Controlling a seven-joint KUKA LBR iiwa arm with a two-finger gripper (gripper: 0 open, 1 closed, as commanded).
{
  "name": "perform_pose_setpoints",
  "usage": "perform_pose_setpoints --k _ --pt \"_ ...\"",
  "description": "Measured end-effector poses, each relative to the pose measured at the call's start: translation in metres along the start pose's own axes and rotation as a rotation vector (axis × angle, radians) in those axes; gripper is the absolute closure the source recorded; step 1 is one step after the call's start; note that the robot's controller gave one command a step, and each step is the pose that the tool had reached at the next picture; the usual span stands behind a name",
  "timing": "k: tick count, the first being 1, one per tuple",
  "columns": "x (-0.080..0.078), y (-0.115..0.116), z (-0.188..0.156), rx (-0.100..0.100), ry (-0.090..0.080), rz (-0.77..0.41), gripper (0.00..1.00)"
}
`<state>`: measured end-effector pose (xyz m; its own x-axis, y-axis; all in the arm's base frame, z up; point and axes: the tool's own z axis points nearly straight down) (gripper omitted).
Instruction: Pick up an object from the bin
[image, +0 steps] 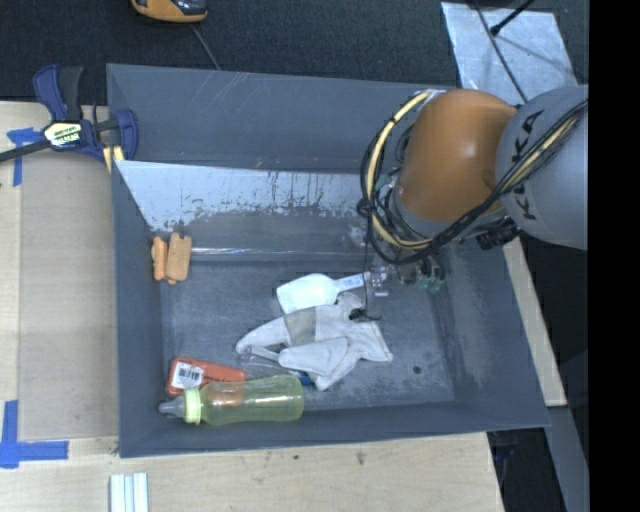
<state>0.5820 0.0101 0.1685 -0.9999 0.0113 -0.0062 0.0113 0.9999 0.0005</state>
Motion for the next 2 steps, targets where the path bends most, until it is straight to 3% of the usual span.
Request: perform_pose_setpoints --k 1,2 --pt "-0.024 -0.007 0.043 0.001 -0.002 0.021 0.0" --pt "-0.02 0.003 0.066 0.0 0.004 -0.05 0.0"
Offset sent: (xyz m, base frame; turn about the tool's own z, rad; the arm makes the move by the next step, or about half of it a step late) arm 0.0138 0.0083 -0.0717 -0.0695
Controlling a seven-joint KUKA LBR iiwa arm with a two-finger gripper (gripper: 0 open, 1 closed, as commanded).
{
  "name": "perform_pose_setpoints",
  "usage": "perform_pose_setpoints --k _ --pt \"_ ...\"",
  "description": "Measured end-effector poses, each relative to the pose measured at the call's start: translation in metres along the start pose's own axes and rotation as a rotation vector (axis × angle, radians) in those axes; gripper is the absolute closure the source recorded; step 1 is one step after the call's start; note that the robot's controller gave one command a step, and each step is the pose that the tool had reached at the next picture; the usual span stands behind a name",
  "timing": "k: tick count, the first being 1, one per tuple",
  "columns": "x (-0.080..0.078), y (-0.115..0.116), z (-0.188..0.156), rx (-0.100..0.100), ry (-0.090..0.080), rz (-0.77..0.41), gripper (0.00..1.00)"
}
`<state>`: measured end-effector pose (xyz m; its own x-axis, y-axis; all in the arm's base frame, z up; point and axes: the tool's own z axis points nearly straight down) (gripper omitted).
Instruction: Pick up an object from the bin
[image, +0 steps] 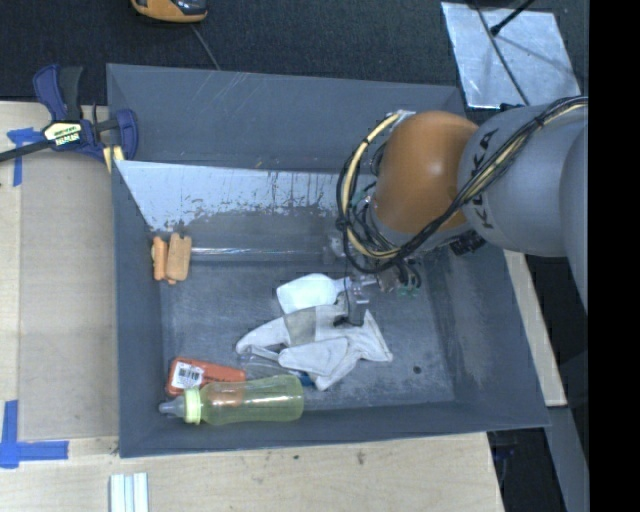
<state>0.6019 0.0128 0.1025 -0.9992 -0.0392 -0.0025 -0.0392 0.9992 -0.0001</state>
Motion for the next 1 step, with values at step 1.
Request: perform_pose_setpoints --k 1 --pt "0.017 -0.009 0.0163 0.001 -0.001 0.182 1.0"
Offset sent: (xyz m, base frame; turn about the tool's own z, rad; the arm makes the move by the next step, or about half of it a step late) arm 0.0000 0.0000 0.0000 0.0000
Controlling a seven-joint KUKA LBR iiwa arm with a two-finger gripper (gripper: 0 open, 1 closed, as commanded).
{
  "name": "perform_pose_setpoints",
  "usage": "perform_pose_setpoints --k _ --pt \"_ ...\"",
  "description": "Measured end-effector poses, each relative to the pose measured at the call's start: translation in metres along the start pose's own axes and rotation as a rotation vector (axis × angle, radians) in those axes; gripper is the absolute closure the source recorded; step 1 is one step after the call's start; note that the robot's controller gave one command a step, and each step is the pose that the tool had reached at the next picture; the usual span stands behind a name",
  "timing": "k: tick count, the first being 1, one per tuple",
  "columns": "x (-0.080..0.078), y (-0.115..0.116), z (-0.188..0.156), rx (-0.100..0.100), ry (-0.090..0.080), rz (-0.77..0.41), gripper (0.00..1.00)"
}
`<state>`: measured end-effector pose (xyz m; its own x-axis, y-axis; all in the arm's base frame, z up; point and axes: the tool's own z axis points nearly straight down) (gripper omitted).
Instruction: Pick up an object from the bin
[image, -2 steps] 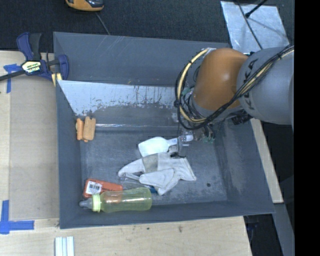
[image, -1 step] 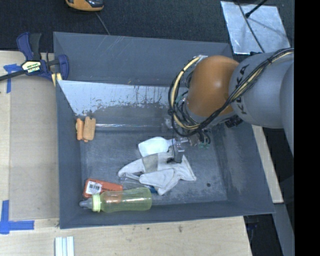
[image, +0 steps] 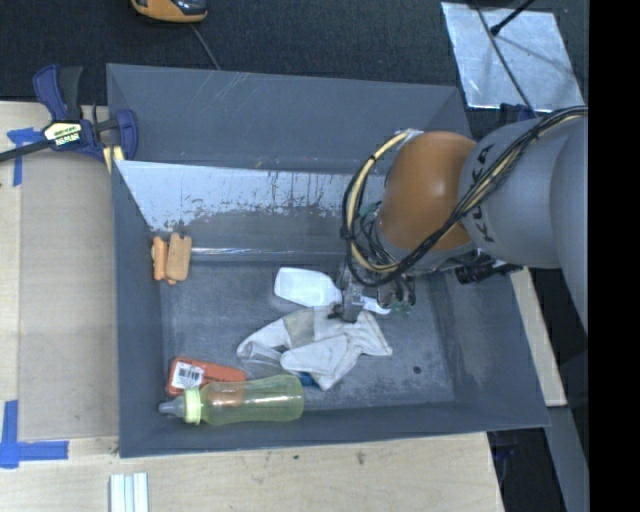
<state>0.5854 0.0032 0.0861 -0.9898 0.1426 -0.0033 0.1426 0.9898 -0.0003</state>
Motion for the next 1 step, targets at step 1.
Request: perform_pose_setpoints --k 1 --pt "0.0 0.0 0.0 0.0 0.0 0.0 1.0"
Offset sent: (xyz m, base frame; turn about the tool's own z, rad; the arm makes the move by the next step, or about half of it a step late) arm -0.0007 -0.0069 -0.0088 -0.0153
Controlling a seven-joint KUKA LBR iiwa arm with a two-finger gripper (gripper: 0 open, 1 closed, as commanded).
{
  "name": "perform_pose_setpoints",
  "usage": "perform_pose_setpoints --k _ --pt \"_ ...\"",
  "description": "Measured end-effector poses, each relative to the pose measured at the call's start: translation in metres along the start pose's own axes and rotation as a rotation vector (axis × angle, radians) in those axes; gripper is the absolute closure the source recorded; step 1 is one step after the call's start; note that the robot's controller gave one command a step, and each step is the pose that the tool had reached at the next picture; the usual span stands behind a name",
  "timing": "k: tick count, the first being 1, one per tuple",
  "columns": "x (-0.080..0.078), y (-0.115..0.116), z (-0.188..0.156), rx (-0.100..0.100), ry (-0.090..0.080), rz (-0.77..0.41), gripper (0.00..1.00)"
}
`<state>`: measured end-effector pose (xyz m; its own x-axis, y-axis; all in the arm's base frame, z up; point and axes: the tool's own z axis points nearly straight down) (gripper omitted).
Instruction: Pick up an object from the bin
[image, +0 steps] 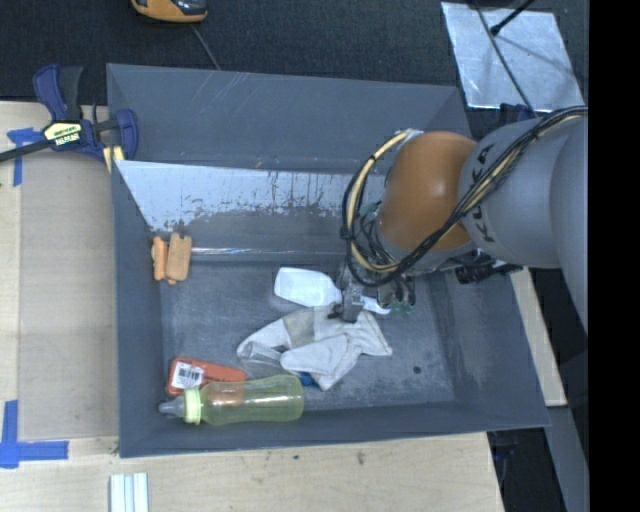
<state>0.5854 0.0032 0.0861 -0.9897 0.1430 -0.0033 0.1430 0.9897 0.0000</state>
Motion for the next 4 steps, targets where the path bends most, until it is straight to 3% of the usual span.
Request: perform_pose_setpoints --k 1,2,3,4 --pt "-0.001 -0.004 0.005 0.0 0.002 -0.011 1.0" --pt "-0.003 -0.003 -0.049 0.0 0.007 -0.017 1.0" --pt "-0.001 -0.01 -0.078 0.0 -0.005 -0.041 1.0" --pt "0.0 -0.012 -0.074 0.0 -0.004 -0.045 1.0"
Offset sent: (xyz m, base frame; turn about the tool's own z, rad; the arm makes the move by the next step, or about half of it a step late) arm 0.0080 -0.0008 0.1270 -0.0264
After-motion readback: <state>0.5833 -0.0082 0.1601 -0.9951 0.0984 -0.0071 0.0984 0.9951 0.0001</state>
